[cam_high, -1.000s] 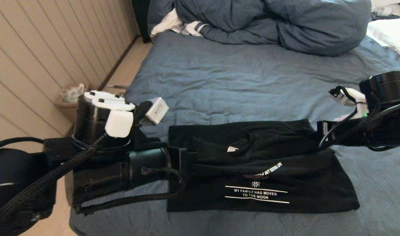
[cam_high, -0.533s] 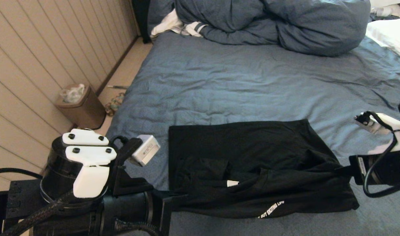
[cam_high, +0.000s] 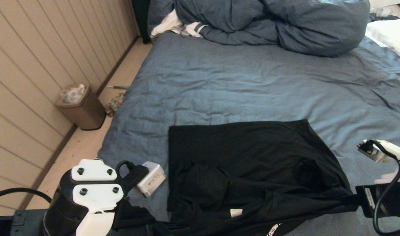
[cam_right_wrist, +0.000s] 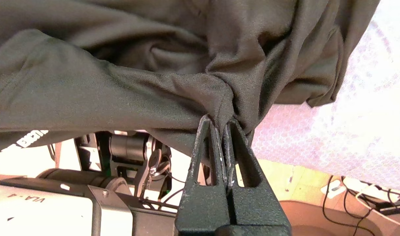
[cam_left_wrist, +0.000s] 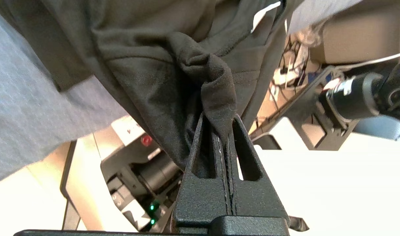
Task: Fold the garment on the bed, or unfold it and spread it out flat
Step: Unford the black T-shirt
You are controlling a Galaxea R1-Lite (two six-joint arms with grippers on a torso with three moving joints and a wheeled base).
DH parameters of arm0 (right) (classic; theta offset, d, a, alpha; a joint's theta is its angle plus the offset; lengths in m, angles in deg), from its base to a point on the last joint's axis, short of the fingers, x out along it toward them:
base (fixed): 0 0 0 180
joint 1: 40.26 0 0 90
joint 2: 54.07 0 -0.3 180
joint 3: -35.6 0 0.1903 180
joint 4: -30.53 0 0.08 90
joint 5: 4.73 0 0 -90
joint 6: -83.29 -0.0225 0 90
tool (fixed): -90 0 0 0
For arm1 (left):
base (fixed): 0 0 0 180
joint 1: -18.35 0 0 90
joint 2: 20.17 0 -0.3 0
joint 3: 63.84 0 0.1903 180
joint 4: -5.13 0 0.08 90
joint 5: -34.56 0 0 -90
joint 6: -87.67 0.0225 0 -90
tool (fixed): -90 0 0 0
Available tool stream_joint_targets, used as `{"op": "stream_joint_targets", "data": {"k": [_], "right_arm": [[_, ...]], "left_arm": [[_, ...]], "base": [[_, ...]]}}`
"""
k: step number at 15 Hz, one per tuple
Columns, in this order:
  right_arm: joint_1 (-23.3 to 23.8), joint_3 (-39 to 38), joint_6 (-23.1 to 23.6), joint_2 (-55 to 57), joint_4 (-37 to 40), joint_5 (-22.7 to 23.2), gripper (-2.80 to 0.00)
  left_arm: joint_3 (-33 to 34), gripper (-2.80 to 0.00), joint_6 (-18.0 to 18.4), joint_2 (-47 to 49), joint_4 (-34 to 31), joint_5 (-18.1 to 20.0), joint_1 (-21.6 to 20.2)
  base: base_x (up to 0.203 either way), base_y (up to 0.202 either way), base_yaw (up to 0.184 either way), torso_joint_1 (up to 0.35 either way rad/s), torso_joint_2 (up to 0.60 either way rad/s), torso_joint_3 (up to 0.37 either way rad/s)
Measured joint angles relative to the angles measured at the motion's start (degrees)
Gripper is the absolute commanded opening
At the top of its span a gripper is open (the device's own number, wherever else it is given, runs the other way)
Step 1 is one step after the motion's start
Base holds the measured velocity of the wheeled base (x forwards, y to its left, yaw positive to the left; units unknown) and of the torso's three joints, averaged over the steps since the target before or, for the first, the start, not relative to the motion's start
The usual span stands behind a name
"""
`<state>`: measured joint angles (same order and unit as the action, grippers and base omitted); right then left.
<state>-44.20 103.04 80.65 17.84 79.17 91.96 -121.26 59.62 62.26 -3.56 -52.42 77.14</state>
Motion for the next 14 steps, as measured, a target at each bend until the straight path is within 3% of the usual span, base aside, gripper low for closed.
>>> {"op": "stream_joint_targets", "data": {"k": [1, 8, 12, 14], "right_arm": [[0.0, -0.3, 0.0, -0.1, -0.1, 0.0, 0.00], [0.0, 0.6, -0.1, 0.1, -0.4, 0.1, 0.00], [0.6, 8.0, -0.7, 1.9, -1.7, 0.2, 0.00], [1.0, 13.6, -1.5, 4.6, -1.8, 0.2, 0.00]], "left_arm": [[0.1, 0.00, -0.1, 0.2, 0.1, 0.0, 0.1], [-0.9, 0.00, -0.8, 1.0, -0.3, -1.1, -0.7], [-9.5, 0.00, 0.0, 1.4, -2.9, 1.1, -11.4], [-17.1, 0.00, 0.7, 2.7, -8.8, 4.8, -17.8]], "base": [[0.000, 0.000, 0.000, 0.000, 0.00, 0.000], [0.000, 0.000, 0.000, 0.000, 0.00, 0.000], [0.000, 0.000, 0.000, 0.000, 0.00, 0.000], [0.000, 0.000, 0.000, 0.000, 0.00, 0.000]]}}
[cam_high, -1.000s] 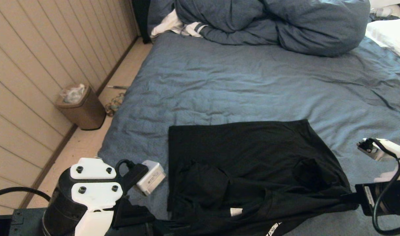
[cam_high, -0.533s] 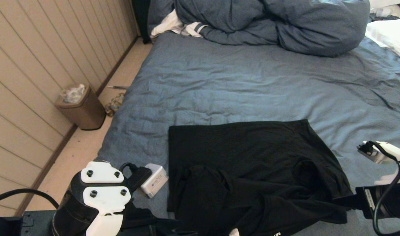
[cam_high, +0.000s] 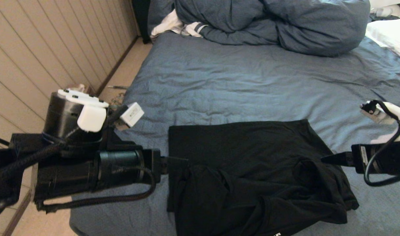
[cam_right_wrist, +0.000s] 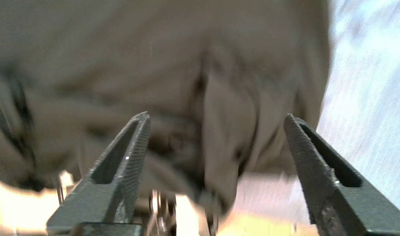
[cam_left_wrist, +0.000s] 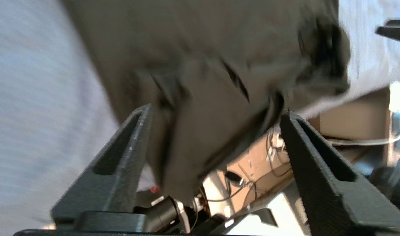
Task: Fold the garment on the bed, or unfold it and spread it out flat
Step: Unford the black T-shirt
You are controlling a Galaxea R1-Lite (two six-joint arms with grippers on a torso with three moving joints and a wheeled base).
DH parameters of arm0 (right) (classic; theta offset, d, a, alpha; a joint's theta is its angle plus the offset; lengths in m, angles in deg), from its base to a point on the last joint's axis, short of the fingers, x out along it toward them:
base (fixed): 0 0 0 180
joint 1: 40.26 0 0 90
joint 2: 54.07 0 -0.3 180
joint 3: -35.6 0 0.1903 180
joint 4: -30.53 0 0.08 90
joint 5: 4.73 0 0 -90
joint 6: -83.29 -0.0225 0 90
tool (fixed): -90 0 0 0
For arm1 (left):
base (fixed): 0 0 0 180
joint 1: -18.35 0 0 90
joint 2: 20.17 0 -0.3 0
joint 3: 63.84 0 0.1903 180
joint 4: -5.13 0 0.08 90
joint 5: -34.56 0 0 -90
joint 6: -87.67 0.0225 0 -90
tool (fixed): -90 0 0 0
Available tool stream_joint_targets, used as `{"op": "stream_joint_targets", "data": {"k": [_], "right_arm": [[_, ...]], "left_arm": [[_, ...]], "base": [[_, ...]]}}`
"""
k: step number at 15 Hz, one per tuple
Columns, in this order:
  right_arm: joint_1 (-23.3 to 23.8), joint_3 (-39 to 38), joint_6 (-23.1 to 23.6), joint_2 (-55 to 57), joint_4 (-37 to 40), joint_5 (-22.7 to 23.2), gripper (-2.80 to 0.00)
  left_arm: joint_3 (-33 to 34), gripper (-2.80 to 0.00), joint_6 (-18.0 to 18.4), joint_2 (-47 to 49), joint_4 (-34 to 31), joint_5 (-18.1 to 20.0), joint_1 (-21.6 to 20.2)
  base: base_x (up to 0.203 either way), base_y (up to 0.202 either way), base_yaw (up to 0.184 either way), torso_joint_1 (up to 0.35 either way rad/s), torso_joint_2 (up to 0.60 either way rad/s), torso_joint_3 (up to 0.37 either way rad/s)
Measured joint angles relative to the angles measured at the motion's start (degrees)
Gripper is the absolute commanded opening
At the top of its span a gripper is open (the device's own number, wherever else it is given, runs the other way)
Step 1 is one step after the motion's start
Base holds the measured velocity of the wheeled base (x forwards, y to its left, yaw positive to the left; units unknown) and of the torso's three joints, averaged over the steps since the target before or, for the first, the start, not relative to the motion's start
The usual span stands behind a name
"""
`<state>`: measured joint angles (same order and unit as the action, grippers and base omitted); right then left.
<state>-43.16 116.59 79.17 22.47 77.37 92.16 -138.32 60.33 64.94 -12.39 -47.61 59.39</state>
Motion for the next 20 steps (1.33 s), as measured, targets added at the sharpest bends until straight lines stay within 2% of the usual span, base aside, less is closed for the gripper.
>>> {"op": "stream_joint_targets", "data": {"k": [2, 3, 5, 6, 7, 8, 12, 15, 16, 17, 20], "right_arm": [[0.7, 5.3, -0.9, 3.8, 0.0, 0.0, 0.00], [1.4, 7.7, -1.3, 6.0, 0.0, 0.0, 0.00], [3.1, 11.9, -1.5, 9.9, 0.0, 0.0, 0.00], [4.0, 13.6, -1.5, 11.7, 0.0, 0.0, 0.00], [4.9, 15.2, -1.4, 13.4, -0.1, 0.0, -2.80], [5.5, 16.4, -1.3, 15.1, -0.1, 0.0, -2.80], [8.3, 21.5, -0.7, 21.6, -0.3, -0.1, -2.80], [9.7, 24.8, -0.1, 25.8, -0.3, -0.1, -2.80], [10.0, 25.9, 0.1, 27.0, -0.3, -0.2, 0.00], [10.1, 26.8, 0.1, 28.1, -0.4, -0.2, 0.00], [10.2, 29.4, 0.8, 30.9, -1.4, -0.2, 0.00]], "left_arm": [[-5.5, 0.00, 2.6, 3.2, -6.7, 2.8, -4.4], [-6.6, 0.00, 5.9, 5.1, -8.4, 2.8, -5.7], [-7.6, 0.00, 13.3, 8.0, -8.3, 1.0, -7.4], [-9.0, 0.00, 14.9, 9.3, -8.1, 0.7, -8.2], [-11.0, 0.00, 15.1, 10.5, -8.4, 0.5, -9.2], [-13.2, -2.80, 15.2, 11.7, -9.0, 0.4, -10.1], [-24.6, -2.80, 14.3, 16.9, -14.4, 0.5, -12.4], [-31.1, -2.80, 13.4, 21.5, -14.9, 0.1, -12.9], [-32.6, -2.80, 13.6, 23.0, -14.8, 0.1, -13.1], [-33.6, 0.00, 13.6, 24.2, -15.0, 0.0, -13.4], [-35.7, 0.00, 13.7, 27.2, -14.9, -0.1, -14.4]], "base": [[0.000, 0.000, 0.000, 0.000, 0.00, 0.000], [0.000, 0.000, 0.000, 0.000, 0.00, 0.000], [0.000, 0.000, 0.000, 0.000, 0.00, 0.000], [0.000, 0.000, 0.000, 0.000, 0.00, 0.000], [0.000, 0.000, 0.000, 0.000, 0.00, 0.000], [0.000, 0.000, 0.000, 0.000, 0.00, 0.000], [0.000, 0.000, 0.000, 0.000, 0.00, 0.000], [0.000, 0.000, 0.000, 0.000, 0.00, 0.000], [0.000, 0.000, 0.000, 0.000, 0.00, 0.000], [0.000, 0.000, 0.000, 0.000, 0.00, 0.000], [0.000, 0.000, 0.000, 0.000, 0.00, 0.000]]}}
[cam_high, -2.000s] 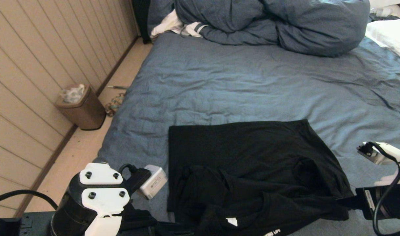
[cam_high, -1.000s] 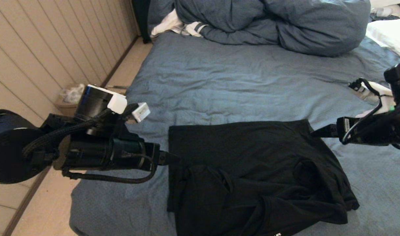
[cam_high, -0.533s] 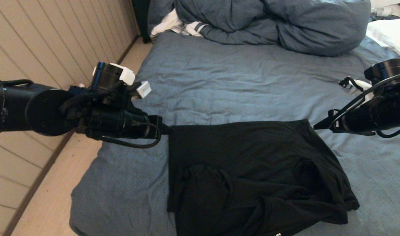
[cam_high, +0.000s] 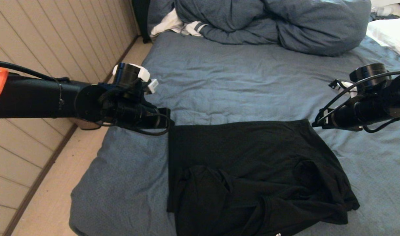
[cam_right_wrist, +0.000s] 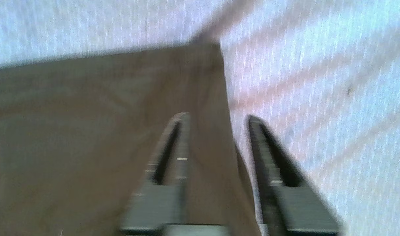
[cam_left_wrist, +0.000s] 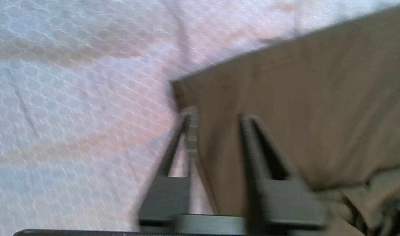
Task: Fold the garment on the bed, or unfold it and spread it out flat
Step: Unford the black T-shirt
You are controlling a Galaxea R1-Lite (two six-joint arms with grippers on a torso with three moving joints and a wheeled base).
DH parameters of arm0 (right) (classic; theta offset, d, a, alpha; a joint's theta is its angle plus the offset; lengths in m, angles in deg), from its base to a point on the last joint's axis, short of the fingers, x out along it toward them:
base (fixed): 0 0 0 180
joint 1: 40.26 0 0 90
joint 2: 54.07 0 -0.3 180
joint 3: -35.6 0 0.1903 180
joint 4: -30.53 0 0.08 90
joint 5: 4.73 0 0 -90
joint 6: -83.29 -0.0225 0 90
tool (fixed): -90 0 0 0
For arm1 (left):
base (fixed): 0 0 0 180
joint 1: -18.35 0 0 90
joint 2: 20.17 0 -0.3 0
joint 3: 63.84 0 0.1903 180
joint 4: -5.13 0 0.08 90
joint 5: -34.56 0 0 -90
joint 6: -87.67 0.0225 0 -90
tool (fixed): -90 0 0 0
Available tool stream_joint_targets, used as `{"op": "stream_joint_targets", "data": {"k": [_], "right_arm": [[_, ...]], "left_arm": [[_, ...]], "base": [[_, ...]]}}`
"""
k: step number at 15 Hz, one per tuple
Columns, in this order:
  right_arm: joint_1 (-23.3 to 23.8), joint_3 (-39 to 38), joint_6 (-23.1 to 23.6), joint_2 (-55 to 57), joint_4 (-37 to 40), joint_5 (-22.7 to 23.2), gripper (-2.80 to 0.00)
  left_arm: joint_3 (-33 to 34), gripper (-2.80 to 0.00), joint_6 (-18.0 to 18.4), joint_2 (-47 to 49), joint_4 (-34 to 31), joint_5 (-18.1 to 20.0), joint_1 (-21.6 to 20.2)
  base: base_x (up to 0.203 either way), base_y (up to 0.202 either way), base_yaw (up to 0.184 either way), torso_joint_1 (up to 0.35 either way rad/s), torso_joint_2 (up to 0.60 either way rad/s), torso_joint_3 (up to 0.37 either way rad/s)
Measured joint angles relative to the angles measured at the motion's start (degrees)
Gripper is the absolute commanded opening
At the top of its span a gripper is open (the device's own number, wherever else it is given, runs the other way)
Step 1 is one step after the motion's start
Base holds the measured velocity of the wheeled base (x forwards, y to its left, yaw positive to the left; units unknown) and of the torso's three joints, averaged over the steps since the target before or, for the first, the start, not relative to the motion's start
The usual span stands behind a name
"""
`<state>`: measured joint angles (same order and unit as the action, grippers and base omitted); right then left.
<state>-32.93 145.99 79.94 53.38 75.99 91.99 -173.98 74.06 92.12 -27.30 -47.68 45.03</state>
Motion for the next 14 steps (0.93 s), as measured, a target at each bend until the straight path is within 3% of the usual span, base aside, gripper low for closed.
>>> {"op": "stream_joint_targets", "data": {"k": [12, 13, 14], "right_arm": [[-0.2, 6.9, -0.4, 9.8, -2.5, 0.1, 0.00], [-0.2, 6.9, -0.5, 10.4, -3.0, 0.2, 0.00], [-0.4, 7.0, -0.6, 11.0, -3.3, 0.2, -2.80]], "left_arm": [[-3.7, 0.00, 0.7, 8.1, 2.3, -0.2, -2.1], [-3.7, -2.65, 0.6, 8.5, 2.6, -0.1, -2.1], [-3.7, -2.80, 0.4, 8.8, 2.9, 0.0, -2.1]], "base": [[0.000, 0.000, 0.000, 0.000, 0.00, 0.000], [0.000, 0.000, 0.000, 0.000, 0.00, 0.000], [0.000, 0.000, 0.000, 0.000, 0.00, 0.000]]}}
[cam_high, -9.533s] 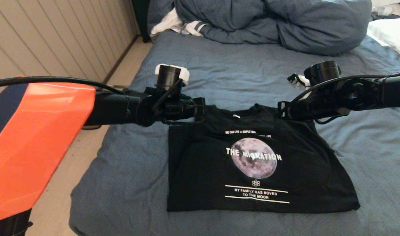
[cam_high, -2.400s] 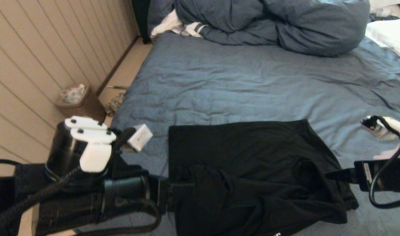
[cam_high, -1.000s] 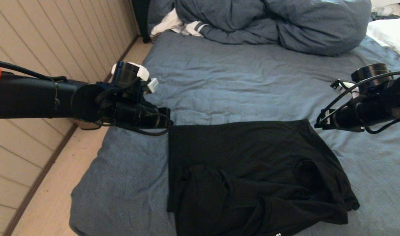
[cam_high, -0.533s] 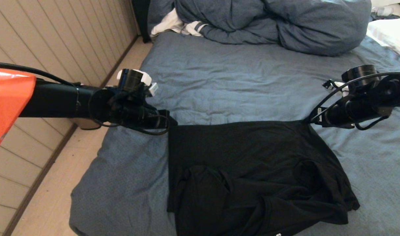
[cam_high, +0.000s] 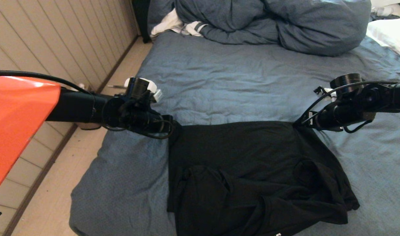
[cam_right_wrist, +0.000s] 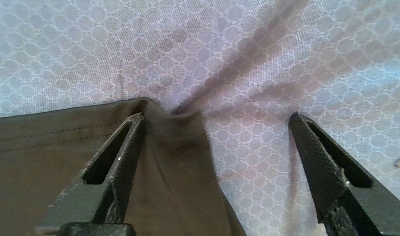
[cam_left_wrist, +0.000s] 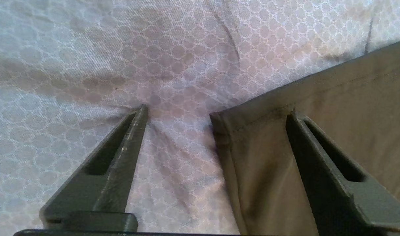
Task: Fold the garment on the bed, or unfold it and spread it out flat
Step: Unford the black T-shirt
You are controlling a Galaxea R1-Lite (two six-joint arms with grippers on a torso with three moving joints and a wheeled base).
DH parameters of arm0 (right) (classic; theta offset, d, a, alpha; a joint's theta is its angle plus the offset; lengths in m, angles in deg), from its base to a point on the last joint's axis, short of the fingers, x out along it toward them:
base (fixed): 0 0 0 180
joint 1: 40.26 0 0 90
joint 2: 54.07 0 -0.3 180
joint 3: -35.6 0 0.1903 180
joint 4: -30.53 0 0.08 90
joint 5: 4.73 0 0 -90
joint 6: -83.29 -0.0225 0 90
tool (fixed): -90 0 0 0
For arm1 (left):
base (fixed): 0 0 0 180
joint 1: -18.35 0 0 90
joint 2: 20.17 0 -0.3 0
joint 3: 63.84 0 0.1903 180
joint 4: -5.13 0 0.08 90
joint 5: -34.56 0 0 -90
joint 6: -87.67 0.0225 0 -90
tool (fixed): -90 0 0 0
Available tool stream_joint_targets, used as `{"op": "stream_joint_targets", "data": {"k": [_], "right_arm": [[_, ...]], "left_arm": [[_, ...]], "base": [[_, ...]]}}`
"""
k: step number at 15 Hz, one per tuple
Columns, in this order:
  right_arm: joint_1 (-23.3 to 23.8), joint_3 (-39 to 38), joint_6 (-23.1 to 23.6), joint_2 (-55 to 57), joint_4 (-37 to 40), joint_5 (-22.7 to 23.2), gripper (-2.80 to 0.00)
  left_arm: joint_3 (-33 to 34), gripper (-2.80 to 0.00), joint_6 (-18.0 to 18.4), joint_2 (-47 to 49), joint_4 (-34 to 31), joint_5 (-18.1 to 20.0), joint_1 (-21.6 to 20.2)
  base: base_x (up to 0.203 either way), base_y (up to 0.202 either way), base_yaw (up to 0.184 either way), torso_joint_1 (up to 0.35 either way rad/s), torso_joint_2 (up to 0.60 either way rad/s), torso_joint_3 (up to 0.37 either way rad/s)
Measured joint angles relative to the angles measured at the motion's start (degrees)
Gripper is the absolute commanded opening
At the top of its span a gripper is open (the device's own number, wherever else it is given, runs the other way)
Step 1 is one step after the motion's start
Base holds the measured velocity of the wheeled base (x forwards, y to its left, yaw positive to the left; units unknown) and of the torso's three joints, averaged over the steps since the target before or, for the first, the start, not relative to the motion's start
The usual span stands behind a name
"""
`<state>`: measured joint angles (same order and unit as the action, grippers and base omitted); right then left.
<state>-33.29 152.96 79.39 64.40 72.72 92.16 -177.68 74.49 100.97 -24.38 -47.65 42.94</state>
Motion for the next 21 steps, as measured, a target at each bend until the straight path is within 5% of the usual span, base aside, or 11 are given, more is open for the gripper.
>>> {"op": "stream_joint_targets", "data": {"k": [14, 21], "right_arm": [[-2.2, 1.3, -1.1, -1.5, -0.3, 0.1, -2.80], [-2.9, 5.9, -2.5, -1.5, -9.2, -0.4, -2.80]], "left_arm": [[-0.6, -2.80, -0.4, -2.0, 0.7, 0.2, 0.8], [-10.4, -2.80, -0.1, -3.4, 4.5, -5.4, 0.2]], "base": [[0.000, 0.000, 0.000, 0.000, 0.00, 0.000], [0.000, 0.000, 0.000, 0.000, 0.00, 0.000]]}}
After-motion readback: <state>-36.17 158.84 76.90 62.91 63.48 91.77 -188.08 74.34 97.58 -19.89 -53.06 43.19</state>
